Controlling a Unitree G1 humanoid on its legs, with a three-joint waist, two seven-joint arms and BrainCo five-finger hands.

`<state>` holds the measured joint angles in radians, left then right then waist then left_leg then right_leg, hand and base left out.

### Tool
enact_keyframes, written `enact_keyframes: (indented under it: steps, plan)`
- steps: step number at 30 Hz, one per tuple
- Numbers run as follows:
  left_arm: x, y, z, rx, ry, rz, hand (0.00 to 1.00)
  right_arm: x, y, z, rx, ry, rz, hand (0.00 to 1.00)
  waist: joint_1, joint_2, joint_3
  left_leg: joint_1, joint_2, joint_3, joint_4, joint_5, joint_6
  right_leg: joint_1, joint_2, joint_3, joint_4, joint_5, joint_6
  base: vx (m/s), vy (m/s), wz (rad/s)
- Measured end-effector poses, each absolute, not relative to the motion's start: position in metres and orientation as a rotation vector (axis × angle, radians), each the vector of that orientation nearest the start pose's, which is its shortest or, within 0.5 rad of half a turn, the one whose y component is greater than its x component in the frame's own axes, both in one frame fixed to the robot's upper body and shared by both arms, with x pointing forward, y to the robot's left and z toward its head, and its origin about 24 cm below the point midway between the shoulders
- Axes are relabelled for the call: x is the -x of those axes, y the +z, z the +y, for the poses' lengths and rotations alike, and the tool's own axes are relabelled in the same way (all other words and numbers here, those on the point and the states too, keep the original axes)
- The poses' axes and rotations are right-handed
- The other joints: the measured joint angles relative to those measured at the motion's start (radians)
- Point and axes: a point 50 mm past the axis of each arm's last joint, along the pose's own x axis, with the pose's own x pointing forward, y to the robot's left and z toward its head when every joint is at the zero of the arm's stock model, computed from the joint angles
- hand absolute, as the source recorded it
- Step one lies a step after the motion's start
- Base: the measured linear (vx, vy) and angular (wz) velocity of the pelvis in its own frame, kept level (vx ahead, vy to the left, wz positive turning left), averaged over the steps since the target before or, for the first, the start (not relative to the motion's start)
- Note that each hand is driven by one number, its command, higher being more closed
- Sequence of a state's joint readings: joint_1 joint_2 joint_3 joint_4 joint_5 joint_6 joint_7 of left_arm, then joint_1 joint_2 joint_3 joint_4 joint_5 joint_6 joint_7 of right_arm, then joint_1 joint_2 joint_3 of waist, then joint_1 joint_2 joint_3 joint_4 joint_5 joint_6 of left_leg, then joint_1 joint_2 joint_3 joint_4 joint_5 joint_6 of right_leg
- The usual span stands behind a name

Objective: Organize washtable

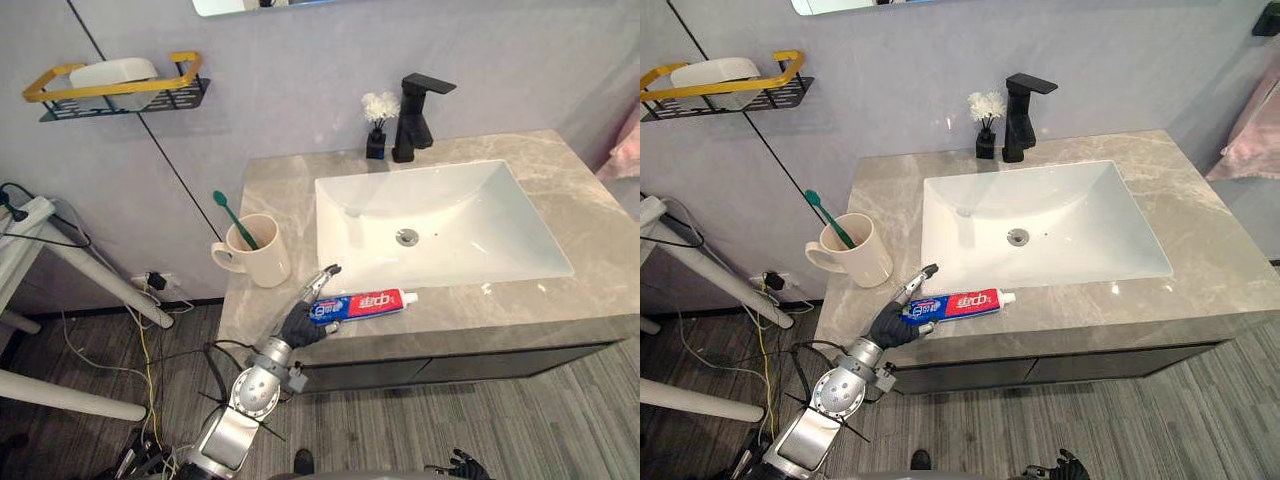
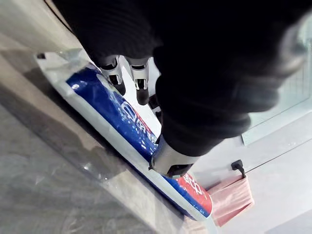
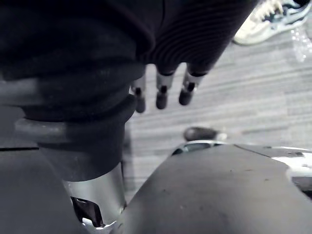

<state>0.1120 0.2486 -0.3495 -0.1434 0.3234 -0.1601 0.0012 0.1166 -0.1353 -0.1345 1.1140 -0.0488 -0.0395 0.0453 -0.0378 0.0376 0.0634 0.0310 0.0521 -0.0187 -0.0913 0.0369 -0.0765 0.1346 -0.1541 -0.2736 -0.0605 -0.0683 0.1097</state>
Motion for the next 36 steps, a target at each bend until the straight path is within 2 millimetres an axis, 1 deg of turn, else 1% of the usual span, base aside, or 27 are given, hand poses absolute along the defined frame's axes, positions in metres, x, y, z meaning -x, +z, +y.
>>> enact_keyframes:
  steps: [11,15,16,19,21,22,23,24,25,27,32,36]
  plan:
    - [-0.212,0.047,0.102,-0.542,-0.423,-0.198,0.00,-0.068,-0.165,-0.217,0.069,-0.139,1.182,0.00,-0.001,-0.002,-0.001,-0.001,0.000,0.000,0.000,0.000,0.000,-0.001,0.001,0.001,-0.002,0.002,0.002,-0.01,-0.004,0.00]
    - [-0.218,0.043,0.098,-0.637,-0.465,-0.221,0.00,-0.068,-0.165,-0.217,0.071,-0.137,1.183,0.00,0.000,-0.003,-0.002,-0.007,0.000,0.000,0.000,0.000,0.000,-0.004,0.002,0.002,-0.011,0.006,0.004,0.00,0.000,0.00]
    - [-0.221,0.043,0.099,-0.652,-0.472,-0.233,1.00,-0.068,-0.165,-0.217,0.072,-0.135,1.183,0.00,-0.001,-0.004,-0.005,-0.015,0.000,0.000,0.000,0.000,0.000,-0.012,0.002,0.003,-0.011,0.007,0.004,0.00,0.000,0.00]
    - [-0.225,0.042,0.098,-0.701,-0.480,-0.249,1.00,-0.069,-0.165,-0.217,0.079,-0.126,1.182,0.00,-0.001,-0.005,-0.011,-0.024,0.001,0.008,0.000,0.000,0.000,-0.026,0.003,0.013,-0.011,0.009,0.004,0.00,-0.009,-0.09]
    - [-0.233,0.040,0.097,-0.768,-0.467,-0.273,1.00,-0.072,-0.164,-0.216,0.096,-0.104,1.177,0.00,-0.002,-0.007,-0.010,-0.027,0.002,0.021,0.000,0.000,0.000,-0.037,0.002,0.028,-0.011,0.014,0.003,-0.02,-0.004,-0.15]
    - [-0.236,0.038,0.097,-0.773,-0.466,-0.275,1.00,-0.073,-0.164,-0.216,0.098,-0.101,1.175,0.00,-0.003,-0.009,-0.009,-0.027,0.002,0.022,0.001,0.000,0.000,-0.038,0.002,0.028,-0.011,0.015,0.003,-0.04,-0.006,-0.09]
    - [-0.246,0.038,0.095,-0.836,-0.447,-0.311,1.00,-0.074,-0.164,-0.215,0.099,-0.099,1.171,0.00,-0.006,-0.013,-0.007,-0.031,0.002,0.024,0.004,0.000,0.000,-0.044,0.002,0.031,-0.010,0.017,0.002,-0.04,-0.007,-0.06]
    - [-0.248,0.039,0.094,-0.840,-0.445,-0.316,1.00,-0.074,-0.164,-0.215,0.100,-0.098,1.170,0.00,-0.006,-0.013,-0.007,-0.033,0.002,0.025,0.004,0.000,0.000,-0.046,0.002,0.031,-0.010,0.018,0.002,-0.05,-0.006,-0.08]
    - [-0.256,0.039,0.092,-0.873,-0.426,-0.333,1.00,-0.075,-0.164,-0.215,0.101,-0.097,1.164,0.00,-0.007,-0.016,-0.004,-0.039,0.002,0.027,0.006,0.001,0.000,-0.054,0.002,0.035,-0.010,0.023,0.003,-0.04,-0.001,-0.07]
    - [-0.261,0.041,0.089,-0.928,-0.419,-0.365,1.00,-0.076,-0.163,-0.216,0.108,-0.093,1.153,0.00,-0.008,-0.015,-0.003,-0.052,0.000,0.029,0.016,0.001,0.000,-0.065,-0.001,0.041,-0.008,0.027,0.004,-0.06,0.004,-0.07]
    - [-0.270,0.042,0.089,-1.043,-0.359,-0.413,1.00,-0.083,-0.161,-0.220,0.144,-0.088,1.124,0.00,-0.012,0.004,0.005,-0.062,0.000,0.031,0.025,0.001,0.000,-0.091,-0.004,0.060,0.008,0.033,0.009,-0.09,0.003,-0.09]
    - [-0.273,0.044,0.094,-1.086,-0.307,-0.418,1.00,-0.085,-0.160,-0.222,0.154,-0.103,1.113,0.00,-0.029,0.014,0.013,-0.070,-0.002,0.029,0.024,-0.002,-0.007,-0.106,-0.005,0.072,0.006,0.040,0.013,-0.08,0.006,-0.10]
